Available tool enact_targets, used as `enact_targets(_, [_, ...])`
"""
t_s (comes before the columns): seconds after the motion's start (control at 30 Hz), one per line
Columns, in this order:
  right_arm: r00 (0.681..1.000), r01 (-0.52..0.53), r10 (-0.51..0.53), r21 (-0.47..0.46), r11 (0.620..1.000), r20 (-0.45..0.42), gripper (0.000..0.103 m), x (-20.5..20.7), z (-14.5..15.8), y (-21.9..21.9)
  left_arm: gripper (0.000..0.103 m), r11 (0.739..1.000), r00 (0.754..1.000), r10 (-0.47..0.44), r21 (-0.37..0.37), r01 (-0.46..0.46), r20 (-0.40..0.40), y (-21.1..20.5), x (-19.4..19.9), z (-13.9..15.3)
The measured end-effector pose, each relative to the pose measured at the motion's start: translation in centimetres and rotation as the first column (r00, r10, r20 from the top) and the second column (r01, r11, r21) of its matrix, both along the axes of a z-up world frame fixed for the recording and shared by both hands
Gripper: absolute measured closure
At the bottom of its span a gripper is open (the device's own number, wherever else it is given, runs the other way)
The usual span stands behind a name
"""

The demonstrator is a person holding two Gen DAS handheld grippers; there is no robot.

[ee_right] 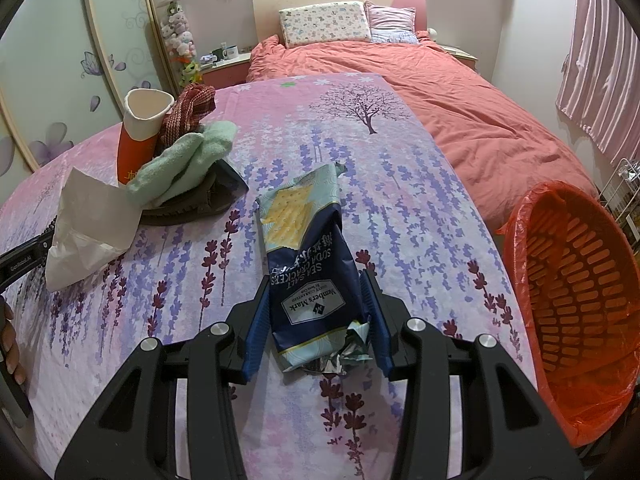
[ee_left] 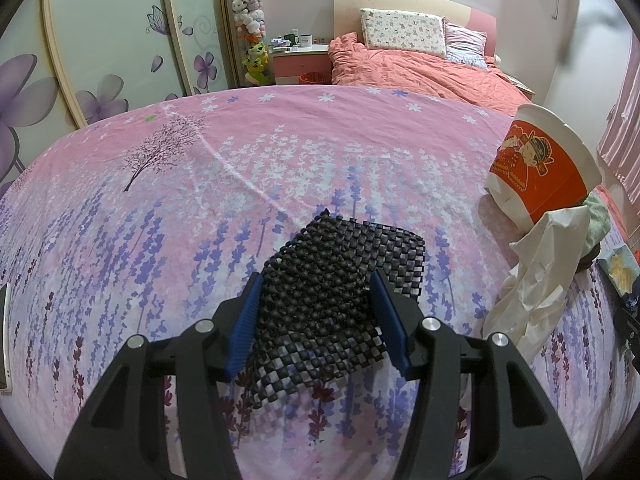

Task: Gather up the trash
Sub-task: 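Lift the black mesh with the left gripper while the right holds the snack bag, then carry mesh and snack bag over the orange basket and open both grippers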

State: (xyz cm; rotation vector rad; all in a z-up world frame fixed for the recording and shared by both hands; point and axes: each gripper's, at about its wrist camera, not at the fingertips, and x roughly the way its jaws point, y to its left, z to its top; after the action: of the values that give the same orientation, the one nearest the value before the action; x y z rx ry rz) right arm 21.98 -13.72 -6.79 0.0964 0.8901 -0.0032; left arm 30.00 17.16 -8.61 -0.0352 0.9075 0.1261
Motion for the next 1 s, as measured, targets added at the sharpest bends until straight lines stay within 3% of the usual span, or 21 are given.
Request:
enact_targets(0.17, [1.0,0.0,0.0,-0.008,1.0,0.0,0.06,0.0,0.0,-0.1,0.052,1.0,1.0,0.001,-0.017,-0.001,0.007,0.2,-0.1,0.0])
enact_targets(0.23, [1.0,0.02,-0.02,-0.021,1.0,0.003,0.067,-0.3,0.1,-0.1,0.073,0.999,1.0,0.002,-0.039,-0.001,0.019,0.5,-0.6,0.1])
enact_targets(0.33, [0.998,0.057,-0.057,0.035,0.998,0.011,0.076,-1.2,0.1,-1.0,0.085,0.996,0.998,-0.049,-0.077,0.052,0.034,0.9,-2.2,0.2])
enact_targets(0.43, [0.996,0.083,-0.086,0.128,0.988,0.017,0.079,-2.7,-0.1,-2.2,0.087,0.994,0.997,-0.07,-0.079,0.073,0.04,0.9,-3.4,0.4])
enact_targets(0.57, [0.996,0.076,-0.081,0.163,0.984,0.021,0.079,-4.5,-0.1,-2.6,0.087,0.989,0.995,-0.071,-0.123,0.079,0.064,0.7,-5.3,1.8])
enact_targets(0.77, [0.993,0.062,-0.077,0.163,0.985,0.089,0.079,-6.7,2.4,-3.1,0.087,0.98,0.986,-0.115,-0.149,0.133,0.123,-1.7,-7.8,5.6])
enact_targets(1.0, [0.983,0.065,-0.091,0.158,0.985,0.162,0.079,-8.5,5.4,-5.4,0.087,0.957,0.953,-0.212,-0.15,0.248,0.218,-7.7,-10.3,10.1])
